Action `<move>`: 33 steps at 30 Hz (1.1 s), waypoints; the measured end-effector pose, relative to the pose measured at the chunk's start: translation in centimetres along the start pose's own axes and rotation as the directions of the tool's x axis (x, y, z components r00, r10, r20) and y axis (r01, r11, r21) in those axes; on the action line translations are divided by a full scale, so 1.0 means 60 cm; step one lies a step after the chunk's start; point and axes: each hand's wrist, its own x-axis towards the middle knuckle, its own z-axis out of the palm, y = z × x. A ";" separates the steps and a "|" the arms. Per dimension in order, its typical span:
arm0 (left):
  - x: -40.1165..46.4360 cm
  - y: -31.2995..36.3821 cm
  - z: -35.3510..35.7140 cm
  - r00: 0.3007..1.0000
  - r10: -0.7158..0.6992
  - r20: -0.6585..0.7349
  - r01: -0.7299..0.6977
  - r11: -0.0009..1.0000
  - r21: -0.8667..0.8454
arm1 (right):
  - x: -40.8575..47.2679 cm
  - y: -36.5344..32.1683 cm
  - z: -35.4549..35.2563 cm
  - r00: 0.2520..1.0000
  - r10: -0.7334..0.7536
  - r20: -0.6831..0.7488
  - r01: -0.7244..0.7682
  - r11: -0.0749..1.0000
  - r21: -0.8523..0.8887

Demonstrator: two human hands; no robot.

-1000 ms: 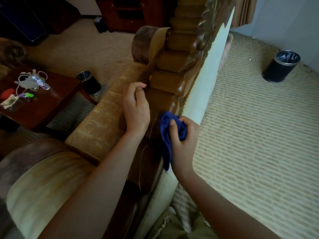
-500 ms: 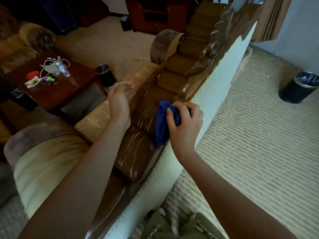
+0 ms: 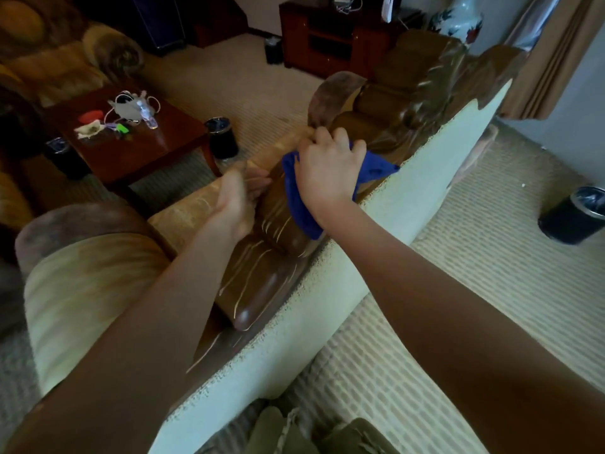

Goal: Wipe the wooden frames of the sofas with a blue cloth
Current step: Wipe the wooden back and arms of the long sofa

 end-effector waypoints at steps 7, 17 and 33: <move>0.006 0.002 -0.006 0.997 0.026 0.070 -0.024 0.999 -0.028 | -0.095 0.014 0.026 0.952 -0.138 -0.273 0.158 0.986 0.052; 0.037 0.019 -0.030 0.970 -0.125 0.210 0.130 0.991 -0.010 | 0.029 -0.038 0.020 0.963 -0.239 0.127 0.252 0.962 -0.103; 0.158 0.022 -0.122 0.954 -0.273 0.127 0.266 0.961 0.067 | 0.086 -0.168 0.054 0.596 -0.025 0.802 0.611 0.662 -0.433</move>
